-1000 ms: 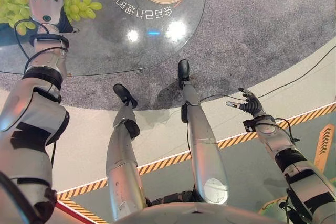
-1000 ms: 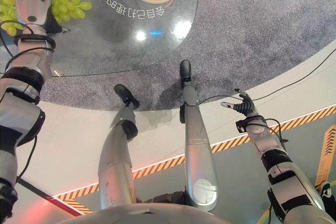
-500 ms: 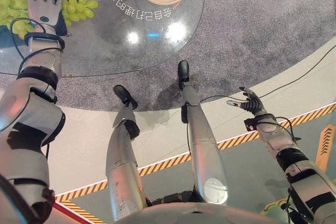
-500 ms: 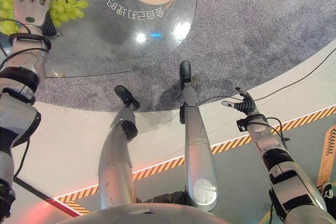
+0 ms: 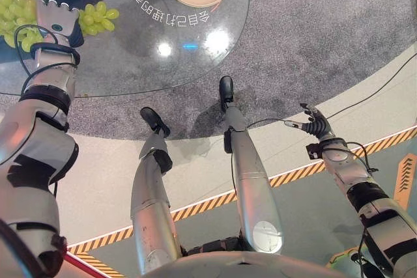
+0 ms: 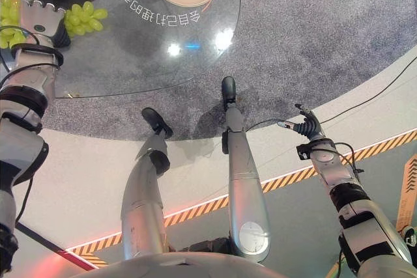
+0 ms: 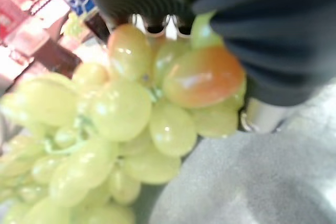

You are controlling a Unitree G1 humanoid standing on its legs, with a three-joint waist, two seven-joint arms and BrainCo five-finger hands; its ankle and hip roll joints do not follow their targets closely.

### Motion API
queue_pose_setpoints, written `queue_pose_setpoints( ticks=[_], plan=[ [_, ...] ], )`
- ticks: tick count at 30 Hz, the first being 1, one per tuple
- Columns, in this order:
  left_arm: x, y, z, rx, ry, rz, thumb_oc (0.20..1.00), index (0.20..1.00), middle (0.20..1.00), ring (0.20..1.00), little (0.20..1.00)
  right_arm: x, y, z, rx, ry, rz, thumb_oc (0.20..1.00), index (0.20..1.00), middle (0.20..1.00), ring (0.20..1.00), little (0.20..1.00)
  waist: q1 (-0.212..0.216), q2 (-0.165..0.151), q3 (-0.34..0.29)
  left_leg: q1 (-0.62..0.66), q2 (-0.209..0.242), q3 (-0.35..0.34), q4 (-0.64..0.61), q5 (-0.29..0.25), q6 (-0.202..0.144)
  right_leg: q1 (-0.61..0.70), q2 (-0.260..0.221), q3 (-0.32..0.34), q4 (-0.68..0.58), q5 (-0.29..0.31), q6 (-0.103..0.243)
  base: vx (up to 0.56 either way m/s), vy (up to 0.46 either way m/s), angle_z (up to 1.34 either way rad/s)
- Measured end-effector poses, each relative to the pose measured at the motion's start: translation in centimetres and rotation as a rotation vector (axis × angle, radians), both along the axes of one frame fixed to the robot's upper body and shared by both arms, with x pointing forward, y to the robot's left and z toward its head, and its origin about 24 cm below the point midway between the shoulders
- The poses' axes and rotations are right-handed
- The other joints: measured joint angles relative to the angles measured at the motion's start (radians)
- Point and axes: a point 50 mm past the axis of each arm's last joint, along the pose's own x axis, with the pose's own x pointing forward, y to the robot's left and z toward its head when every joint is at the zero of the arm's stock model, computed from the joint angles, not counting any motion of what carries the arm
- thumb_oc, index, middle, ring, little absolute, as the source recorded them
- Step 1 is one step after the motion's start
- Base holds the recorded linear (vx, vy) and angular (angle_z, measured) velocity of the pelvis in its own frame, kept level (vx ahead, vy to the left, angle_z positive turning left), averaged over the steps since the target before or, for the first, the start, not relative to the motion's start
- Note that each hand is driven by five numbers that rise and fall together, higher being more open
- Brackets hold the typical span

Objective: Pick up fruits into the plate

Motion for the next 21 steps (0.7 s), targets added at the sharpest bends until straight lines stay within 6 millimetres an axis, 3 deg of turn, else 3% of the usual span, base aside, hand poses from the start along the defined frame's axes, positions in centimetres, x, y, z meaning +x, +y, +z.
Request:
queue_pose_setpoints(
  ticks=[5, 8, 11, 16, 21],
  plan=[
    [-0.1, 0.2, -0.5, -0.005, 0.009, 0.004, 0.200, 0.200, 0.200, 0.200, 0.200, 0.0, 0.2, 0.0, 0.004, -0.003, 0.005, 1.000, 1.000, 1.000, 1.000, 1.000, -0.004, 0.000, 0.000, 0.007, 0.000, 0.000, 0.000, -0.001, -0.001, 0.008, 0.000, 0.000, 0.000, -0.001, 0.000, 0.00, 0.000, 0.00],
    [-0.4, 0.5, -2.3, -0.018, 0.053, 0.006, 0.200, 0.200, 0.200, 0.200, 0.200, 0.0, 0.2, -0.1, 0.008, -0.002, 0.005, 1.000, 1.000, 1.000, 1.000, 1.000, -0.010, -0.003, 0.000, 0.036, -0.001, 0.003, -0.006, -0.004, -0.001, 0.034, 0.002, 0.002, -0.007, 0.000, 0.000, -0.01, 0.005, -0.01],
    [-0.5, 0.6, -2.9, -0.075, 0.034, -0.008, 0.200, 0.200, 0.200, 0.200, 0.200, -0.3, 0.4, -0.3, 0.014, -0.007, 0.016, 1.000, 1.000, 1.000, 1.000, 1.000, -0.010, -0.004, 0.000, 0.039, -0.003, 0.002, -0.010, -0.004, 0.000, 0.037, 0.002, 0.003, -0.010, 0.000, 0.000, -0.01, -0.003, 0.00],
    [-0.8, 0.8, -4.0, -0.531, -0.158, -0.073, 0.200, 0.200, 0.200, 0.200, 0.200, -1.0, 0.8, -0.8, 0.028, -0.005, 0.035, 1.000, 1.000, 1.000, 1.000, 1.000, -0.010, -0.010, 0.003, 0.077, -0.003, -0.001, -0.015, -0.004, 0.000, 0.076, 0.002, -0.001, -0.010, 0.000, 0.000, -0.03, -0.038, 0.01],
    [-1.5, 0.2, -7.7, -0.940, -0.280, -0.142, 0.200, 0.200, 0.200, 0.200, 0.200, -2.6, 2.4, -2.7, 0.084, 0.018, 0.057, 1.000, 1.000, 1.000, 1.000, 1.000, 0.021, -0.014, 0.005, 0.190, -0.019, -0.019, -0.055, -0.004, -0.008, 0.188, 0.000, -0.006, -0.034, 0.000, 0.000, -0.03, -0.076, 0.03]
  ],
)
